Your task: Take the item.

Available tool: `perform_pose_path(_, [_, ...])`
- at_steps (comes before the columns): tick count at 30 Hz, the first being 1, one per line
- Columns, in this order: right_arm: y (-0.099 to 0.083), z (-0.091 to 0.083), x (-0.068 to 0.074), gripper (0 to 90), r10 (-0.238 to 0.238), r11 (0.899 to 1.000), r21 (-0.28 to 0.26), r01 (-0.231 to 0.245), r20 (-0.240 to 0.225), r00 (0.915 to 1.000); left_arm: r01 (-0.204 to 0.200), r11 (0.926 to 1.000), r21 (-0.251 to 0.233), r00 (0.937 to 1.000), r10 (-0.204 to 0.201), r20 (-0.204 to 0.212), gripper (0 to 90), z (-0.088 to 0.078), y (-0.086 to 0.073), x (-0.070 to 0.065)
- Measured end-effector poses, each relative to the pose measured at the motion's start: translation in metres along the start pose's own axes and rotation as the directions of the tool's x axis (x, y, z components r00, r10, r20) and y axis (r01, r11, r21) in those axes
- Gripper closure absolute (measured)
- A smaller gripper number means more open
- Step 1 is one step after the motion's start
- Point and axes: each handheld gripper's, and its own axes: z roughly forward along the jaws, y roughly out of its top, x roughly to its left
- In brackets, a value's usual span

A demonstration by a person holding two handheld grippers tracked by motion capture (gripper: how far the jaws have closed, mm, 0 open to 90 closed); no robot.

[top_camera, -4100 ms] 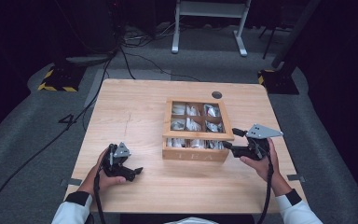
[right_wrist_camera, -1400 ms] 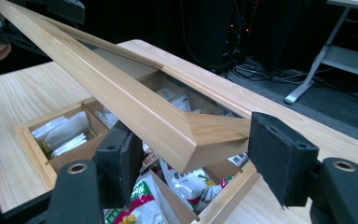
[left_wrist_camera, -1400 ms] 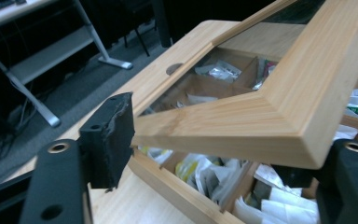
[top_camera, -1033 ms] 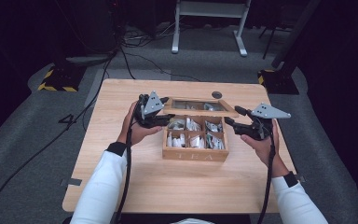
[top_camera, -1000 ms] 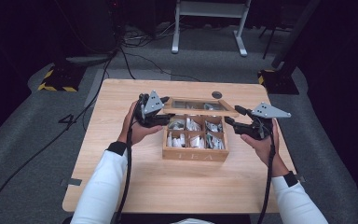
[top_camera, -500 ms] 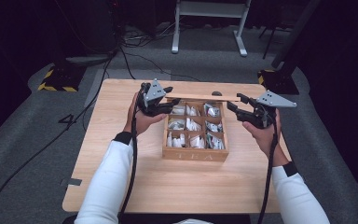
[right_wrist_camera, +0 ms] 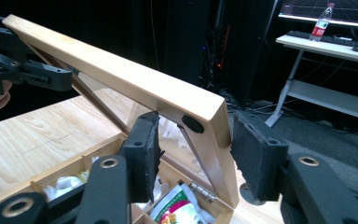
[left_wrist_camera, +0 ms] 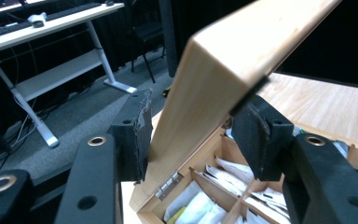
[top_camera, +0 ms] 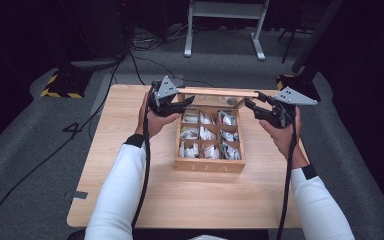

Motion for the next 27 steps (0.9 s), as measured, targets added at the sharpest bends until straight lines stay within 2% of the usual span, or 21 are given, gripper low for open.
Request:
perform_pose_path(10, [0.011, 0.011, -0.010, 56.8, 0.006, 1.000, 0.003, -0.006, 0.025, 0.9997, 0.021, 0.9998, -0.001, 0.9995, -0.022, -0.025, 48.2, 0.008, 0.008, 0.009])
perform_pose_path(20, [0.019, 0.024, -0.017, 56.2, 0.011, 1.000, 0.014, -0.011, 0.044, 0.9990, 0.074, 0.9967, -0.032, 0.9958, -0.076, -0.051, 47.4, 0.016, 0.008, 0.016])
perform_pose_path(22, [0.021, 0.027, -0.018, 55.8, 0.004, 1.000, 0.022, -0.005, 0.051, 0.9987, 0.075, 0.9969, -0.027, 0.9946, -0.076, -0.070, 46.9, 0.019, 0.008, 0.016])
perform_pose_path(24, [0.023, 0.033, -0.020, 58.3, 0.005, 0.999, 0.037, -0.007, 0.068, 0.9977, 0.079, 0.9968, -0.015, 0.9944, -0.079, -0.070, 45.9, 0.022, 0.008, 0.017])
perform_pose_path(27, [0.023, 0.036, -0.022, 57.9, 0.014, 0.999, 0.038, -0.016, 0.065, 0.9978, 0.062, 0.9978, 0.022, 0.9941, -0.060, -0.090, 46.4, 0.028, 0.005, 0.018])
